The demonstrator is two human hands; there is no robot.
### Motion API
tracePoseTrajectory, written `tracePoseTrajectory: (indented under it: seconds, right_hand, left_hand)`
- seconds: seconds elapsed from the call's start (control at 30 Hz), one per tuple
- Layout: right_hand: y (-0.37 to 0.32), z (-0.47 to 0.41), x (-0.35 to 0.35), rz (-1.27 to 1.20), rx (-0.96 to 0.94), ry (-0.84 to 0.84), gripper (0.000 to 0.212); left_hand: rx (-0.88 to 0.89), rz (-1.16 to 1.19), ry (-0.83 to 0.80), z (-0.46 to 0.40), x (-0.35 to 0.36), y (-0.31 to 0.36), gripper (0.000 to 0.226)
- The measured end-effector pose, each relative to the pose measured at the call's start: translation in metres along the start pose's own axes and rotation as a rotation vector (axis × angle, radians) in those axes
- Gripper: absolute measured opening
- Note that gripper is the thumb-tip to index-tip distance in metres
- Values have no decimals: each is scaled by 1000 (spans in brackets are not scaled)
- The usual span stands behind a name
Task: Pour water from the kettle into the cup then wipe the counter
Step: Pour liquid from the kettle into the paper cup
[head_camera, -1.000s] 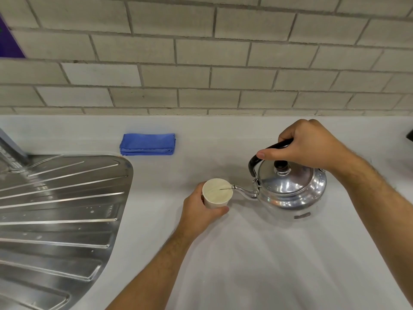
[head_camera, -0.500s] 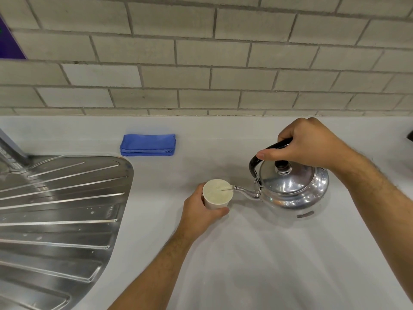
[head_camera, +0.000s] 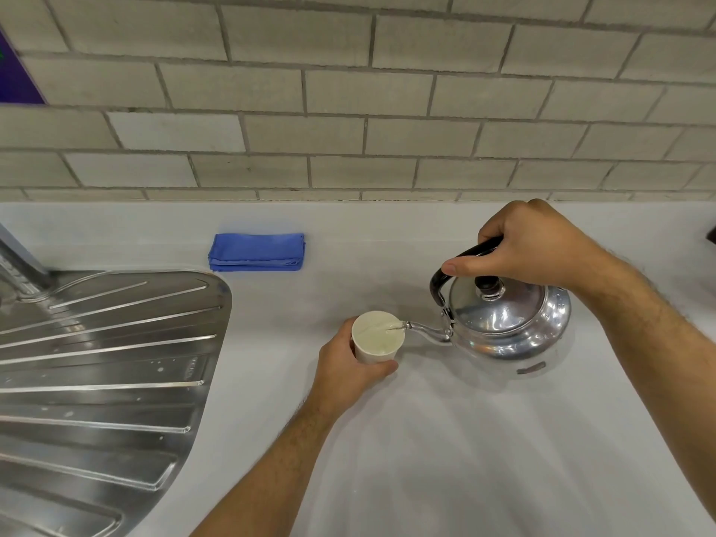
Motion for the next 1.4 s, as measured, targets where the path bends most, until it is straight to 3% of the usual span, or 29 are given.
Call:
tracePoseTrajectory:
  seconds: [0.57,0.9,1.17,1.4]
  right_hand:
    - [-5,-3,-2,28,-20,-9,69]
    - [34,9,20,-274,214,6,70]
    - [63,17,40,-471,354,105,72]
    - [87,-1,42,-586,470,382,72]
  left_hand:
    - [13,6,12,0,0,0,66]
    - [10,51,-3,2,-2,-1,70]
    - [-4,75,-12,-1,-2,-2,71]
    - [1,65,-28,-6,0,-1,71]
Point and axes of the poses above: each hand's wrist, its own z-axis away from the middle knuckle, its own x-axis out of the palm, y = z × x, the point moved 4 cm from there along -z, towards the middle knuckle, and after that the axes turned 8 degrees about -x, right-handed, at the moved point
